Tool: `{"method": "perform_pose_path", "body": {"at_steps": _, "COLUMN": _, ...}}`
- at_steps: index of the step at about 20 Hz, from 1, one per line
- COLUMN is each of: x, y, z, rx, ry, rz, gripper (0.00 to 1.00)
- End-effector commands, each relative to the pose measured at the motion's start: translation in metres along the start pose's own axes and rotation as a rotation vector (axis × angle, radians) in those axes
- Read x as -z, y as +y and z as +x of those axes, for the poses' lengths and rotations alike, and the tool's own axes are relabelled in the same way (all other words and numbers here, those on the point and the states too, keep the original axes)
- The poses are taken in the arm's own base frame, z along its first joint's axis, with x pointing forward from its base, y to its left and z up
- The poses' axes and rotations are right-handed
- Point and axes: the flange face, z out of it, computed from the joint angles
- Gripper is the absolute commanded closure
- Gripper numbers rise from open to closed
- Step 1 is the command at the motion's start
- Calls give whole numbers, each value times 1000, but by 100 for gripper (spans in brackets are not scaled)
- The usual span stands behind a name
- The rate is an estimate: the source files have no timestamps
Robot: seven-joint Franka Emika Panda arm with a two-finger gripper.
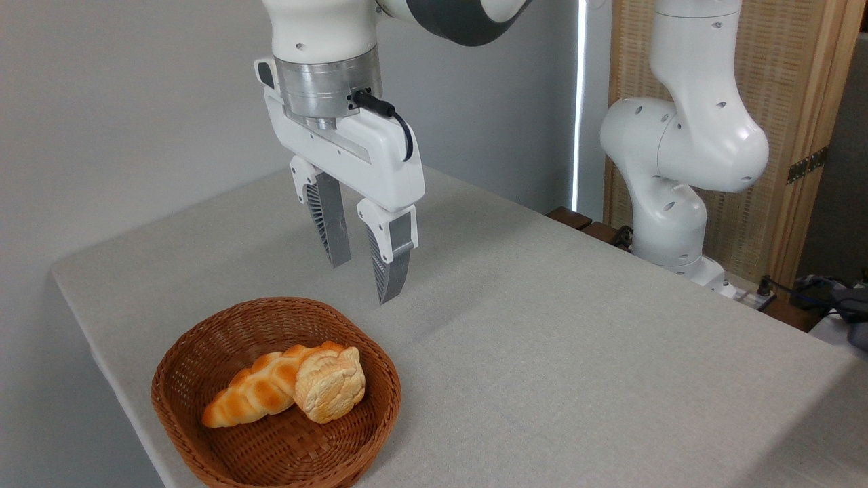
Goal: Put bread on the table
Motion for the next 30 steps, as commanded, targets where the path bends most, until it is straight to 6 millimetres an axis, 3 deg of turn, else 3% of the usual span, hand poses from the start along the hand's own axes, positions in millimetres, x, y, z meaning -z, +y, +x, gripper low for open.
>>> {"method": "perform_pose_path", "body": {"at_steps": 1, "x": 16, "y": -1, "z": -2, "rx": -13, "ry": 35, "rz": -15, "gripper": 0}}
{"method": "perform_pose_path", "body": {"at_steps": 30, "x": 22, "y": -3, "z": -7, "rx": -64, "ry": -17, "rz": 18, "gripper": 0}}
